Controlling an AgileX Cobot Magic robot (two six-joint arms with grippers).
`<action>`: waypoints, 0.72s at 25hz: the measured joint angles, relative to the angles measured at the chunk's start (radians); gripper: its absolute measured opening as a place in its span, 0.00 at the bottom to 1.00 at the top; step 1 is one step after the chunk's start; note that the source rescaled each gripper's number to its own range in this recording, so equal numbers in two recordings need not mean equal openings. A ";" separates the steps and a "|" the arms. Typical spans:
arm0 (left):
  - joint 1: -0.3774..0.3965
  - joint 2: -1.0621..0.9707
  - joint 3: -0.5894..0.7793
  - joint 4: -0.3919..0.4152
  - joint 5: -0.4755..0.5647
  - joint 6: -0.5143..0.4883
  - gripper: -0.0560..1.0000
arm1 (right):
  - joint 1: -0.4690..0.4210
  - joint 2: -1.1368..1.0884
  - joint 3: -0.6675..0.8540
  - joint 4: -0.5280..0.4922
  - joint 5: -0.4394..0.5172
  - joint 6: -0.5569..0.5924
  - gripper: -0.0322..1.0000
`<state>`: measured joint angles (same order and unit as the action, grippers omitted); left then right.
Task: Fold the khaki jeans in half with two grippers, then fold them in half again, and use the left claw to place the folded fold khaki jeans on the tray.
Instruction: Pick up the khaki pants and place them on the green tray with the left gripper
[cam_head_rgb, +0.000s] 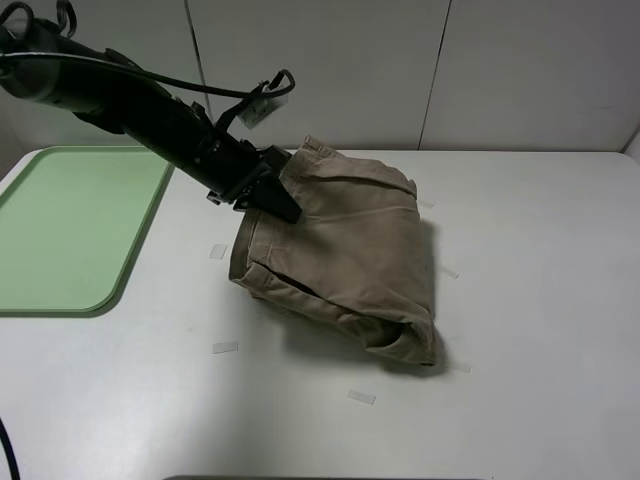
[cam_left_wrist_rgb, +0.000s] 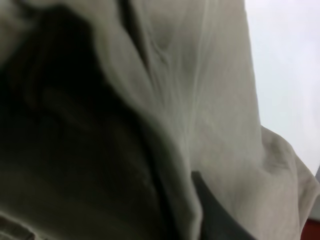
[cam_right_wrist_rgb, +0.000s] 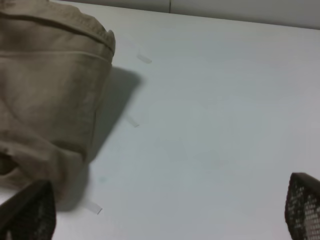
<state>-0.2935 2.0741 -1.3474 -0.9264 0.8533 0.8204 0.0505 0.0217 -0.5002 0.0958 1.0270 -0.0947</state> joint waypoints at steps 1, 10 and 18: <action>0.000 0.000 -0.028 0.036 0.018 -0.024 0.05 | 0.000 0.000 0.000 0.000 0.000 0.000 1.00; 0.001 -0.004 -0.283 0.430 0.193 -0.266 0.05 | 0.000 0.000 0.000 0.000 0.000 0.000 1.00; 0.002 -0.027 -0.367 0.659 0.303 -0.350 0.05 | 0.000 0.000 0.000 0.000 0.000 0.000 1.00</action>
<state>-0.2915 2.0471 -1.7146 -0.2674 1.1560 0.4707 0.0505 0.0217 -0.5002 0.0958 1.0270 -0.0947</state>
